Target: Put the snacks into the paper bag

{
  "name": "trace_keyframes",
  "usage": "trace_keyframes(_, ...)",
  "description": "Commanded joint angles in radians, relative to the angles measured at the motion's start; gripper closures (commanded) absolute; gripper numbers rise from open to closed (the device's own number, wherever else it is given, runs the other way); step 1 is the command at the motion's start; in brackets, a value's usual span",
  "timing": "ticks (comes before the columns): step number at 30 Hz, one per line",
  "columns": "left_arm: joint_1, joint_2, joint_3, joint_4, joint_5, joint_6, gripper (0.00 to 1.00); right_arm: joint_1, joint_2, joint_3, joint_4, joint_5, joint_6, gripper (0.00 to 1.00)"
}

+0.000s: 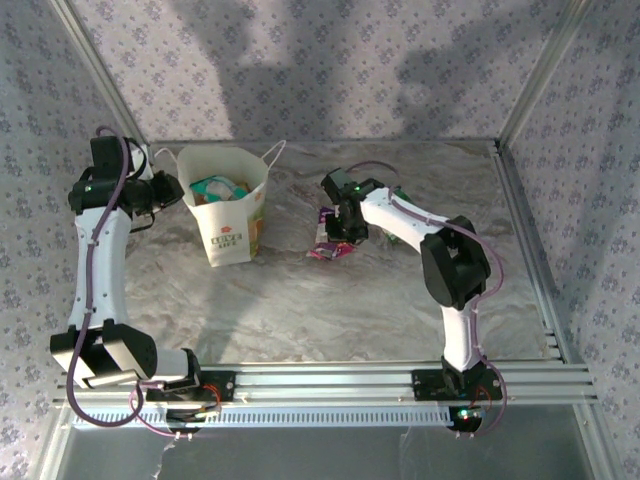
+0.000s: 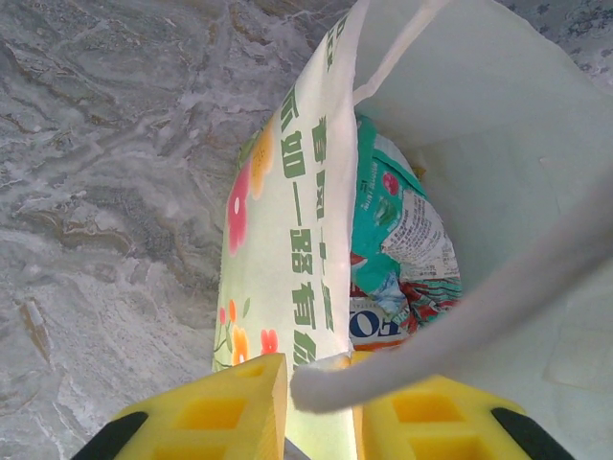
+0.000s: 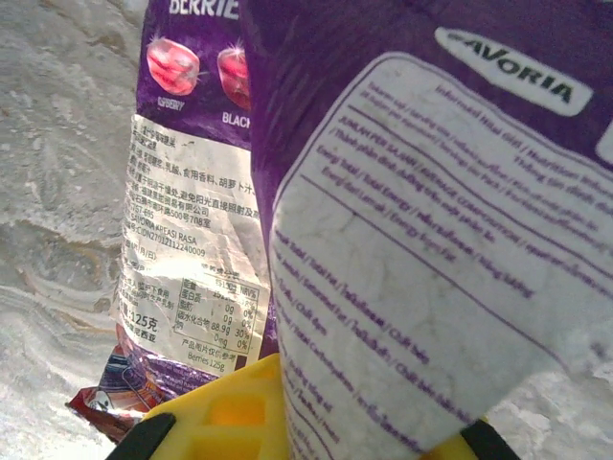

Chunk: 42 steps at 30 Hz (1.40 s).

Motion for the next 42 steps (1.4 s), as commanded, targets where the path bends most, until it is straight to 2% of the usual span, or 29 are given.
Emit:
trace_keyframes(1, -0.003, -0.004, 0.038, -0.019, -0.005, 0.005, 0.73, 0.008, -0.065, 0.046, -0.047, 0.047, -0.033, 0.88)
trace_keyframes(8, -0.003, 0.003, 0.062, -0.018, 0.001, -0.003, 0.71, 0.019, -0.134, 0.081, -0.071, 0.090, -0.049, 0.88)
trace_keyframes(20, -0.010, 0.041, 0.098, -0.012, 0.078, -0.018, 0.68, 0.031, -0.272, 0.141, -0.089, 0.146, -0.073, 0.88)
trace_keyframes(37, -0.051, 0.082, 0.085, -0.017, 0.011, -0.015, 0.66, 0.099, -0.373, 0.298, -0.086, 0.194, -0.132, 0.87)
trace_keyframes(42, -0.052, 0.088, 0.069, -0.006, 0.022, -0.012, 0.69, 0.128, -0.394, 0.337, -0.060, 0.197, -0.156, 0.87)
